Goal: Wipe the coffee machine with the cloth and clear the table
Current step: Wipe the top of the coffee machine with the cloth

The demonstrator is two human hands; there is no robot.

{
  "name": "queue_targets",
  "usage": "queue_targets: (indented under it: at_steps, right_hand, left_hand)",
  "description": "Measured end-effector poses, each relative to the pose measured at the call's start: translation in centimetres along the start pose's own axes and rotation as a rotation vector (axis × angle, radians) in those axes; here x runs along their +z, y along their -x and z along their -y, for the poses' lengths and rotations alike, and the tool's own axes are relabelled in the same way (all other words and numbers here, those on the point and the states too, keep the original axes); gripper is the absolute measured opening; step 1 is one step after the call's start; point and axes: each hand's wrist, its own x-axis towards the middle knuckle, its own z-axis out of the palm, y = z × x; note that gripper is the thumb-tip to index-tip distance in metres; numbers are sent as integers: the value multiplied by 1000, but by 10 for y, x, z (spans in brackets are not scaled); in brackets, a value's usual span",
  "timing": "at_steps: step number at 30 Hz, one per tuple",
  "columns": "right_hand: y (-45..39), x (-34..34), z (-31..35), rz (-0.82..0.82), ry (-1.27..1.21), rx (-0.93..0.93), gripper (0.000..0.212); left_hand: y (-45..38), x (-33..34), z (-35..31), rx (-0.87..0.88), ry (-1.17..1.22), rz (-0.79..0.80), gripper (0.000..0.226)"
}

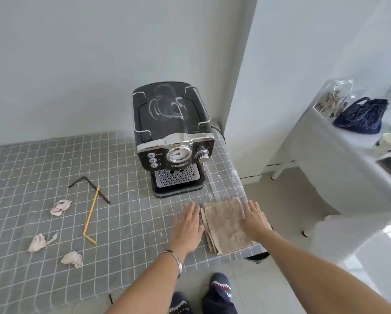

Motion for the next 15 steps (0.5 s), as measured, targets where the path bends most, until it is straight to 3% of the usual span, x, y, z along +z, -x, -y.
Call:
queue_targets:
  at_steps: [4, 8, 11, 15]
  right_hand:
    - [3, 26, -9, -142, 56, 27, 53]
    - [6, 33, -10, -290, -88, -63, 31]
    - [8, 27, -7, -348, -275, -76, 16]
    - [20, 4, 1, -308, -516, -174, 6]
  left_hand:
    - [-14, 17, -27, 54, -84, 11, 65]
    - [-19, 28, -31, 28, -123, 20, 71]
    - [-19, 29, -36, 6, -73, 33, 94]
    - [-22, 29, -48, -26, 78, 4, 126]
